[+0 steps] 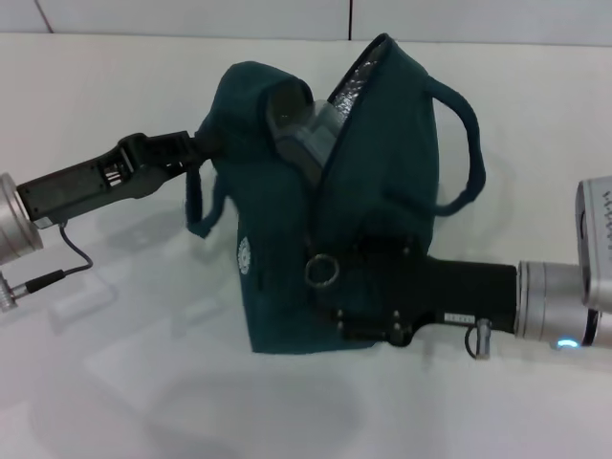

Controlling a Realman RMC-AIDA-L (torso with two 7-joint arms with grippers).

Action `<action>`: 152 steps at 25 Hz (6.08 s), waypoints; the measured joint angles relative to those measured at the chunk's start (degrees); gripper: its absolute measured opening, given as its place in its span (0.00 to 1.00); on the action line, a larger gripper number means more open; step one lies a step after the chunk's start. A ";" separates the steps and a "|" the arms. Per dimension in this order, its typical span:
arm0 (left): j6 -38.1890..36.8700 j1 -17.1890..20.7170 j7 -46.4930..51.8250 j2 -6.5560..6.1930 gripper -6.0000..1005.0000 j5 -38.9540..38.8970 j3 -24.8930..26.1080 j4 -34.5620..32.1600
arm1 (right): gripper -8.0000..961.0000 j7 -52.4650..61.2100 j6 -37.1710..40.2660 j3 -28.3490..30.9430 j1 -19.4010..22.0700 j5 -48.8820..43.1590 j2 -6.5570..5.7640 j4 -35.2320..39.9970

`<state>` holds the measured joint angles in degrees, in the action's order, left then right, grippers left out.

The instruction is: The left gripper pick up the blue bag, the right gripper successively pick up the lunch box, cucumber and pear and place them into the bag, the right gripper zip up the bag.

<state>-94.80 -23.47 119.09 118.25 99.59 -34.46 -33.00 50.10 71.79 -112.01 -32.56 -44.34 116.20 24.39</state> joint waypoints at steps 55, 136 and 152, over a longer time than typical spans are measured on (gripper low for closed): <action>-0.30 0.59 -0.67 -1.13 0.09 -0.11 0.36 0.54 | 0.53 1.04 1.27 -0.42 0.99 2.33 0.00 -0.57; -6.93 4.65 -27.49 -0.92 0.34 -0.31 5.08 0.12 | 0.02 -4.90 7.58 3.87 -1.17 1.98 -0.01 4.91; -7.05 8.68 -46.77 1.56 0.80 0.86 1.96 10.63 | 0.02 -5.35 5.90 8.85 -5.30 2.22 0.00 8.37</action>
<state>-101.85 -14.79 72.32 119.81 100.45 -32.50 -22.37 44.75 77.69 -103.17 -37.86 -42.12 116.20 32.76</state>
